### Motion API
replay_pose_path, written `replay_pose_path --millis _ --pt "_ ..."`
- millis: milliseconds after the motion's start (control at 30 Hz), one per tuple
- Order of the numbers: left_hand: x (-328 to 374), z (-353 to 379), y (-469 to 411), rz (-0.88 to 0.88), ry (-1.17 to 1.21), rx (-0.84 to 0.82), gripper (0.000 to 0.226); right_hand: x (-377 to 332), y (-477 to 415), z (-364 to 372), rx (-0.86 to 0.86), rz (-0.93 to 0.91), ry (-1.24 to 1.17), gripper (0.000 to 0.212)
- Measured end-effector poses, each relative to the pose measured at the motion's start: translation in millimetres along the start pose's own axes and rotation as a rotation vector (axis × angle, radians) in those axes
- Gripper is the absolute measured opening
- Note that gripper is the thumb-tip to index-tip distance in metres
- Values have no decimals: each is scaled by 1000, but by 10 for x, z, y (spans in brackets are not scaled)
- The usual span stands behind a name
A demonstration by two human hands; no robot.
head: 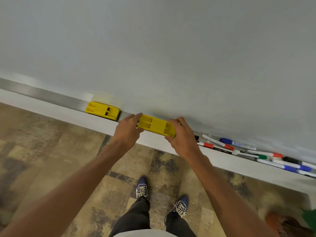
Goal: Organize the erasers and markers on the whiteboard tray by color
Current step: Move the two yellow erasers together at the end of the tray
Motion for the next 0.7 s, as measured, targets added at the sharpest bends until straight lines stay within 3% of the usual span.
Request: replay_pose_path --millis 200,467,700 --pt "-578 -198 -95 -70 -37 82 49 -392 -350 435 0 -18 10 54" --pt "-1281 116 -130 -108 -250 -178 83 -609 -503 901 1 -5 200 53" --pt "-1356 256 -68 15 -324 -213 78 -632 -513 1001 32 5 301 60"
Point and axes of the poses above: each hand's wrist, its own y-axis away from the middle knuckle, its own z-axis out of the palm, x = y × z, the point moved 8 cm from there along -y, towards the middle knuckle, and after that the axes turned 2 degrees about -y, right-handed, at the moved point
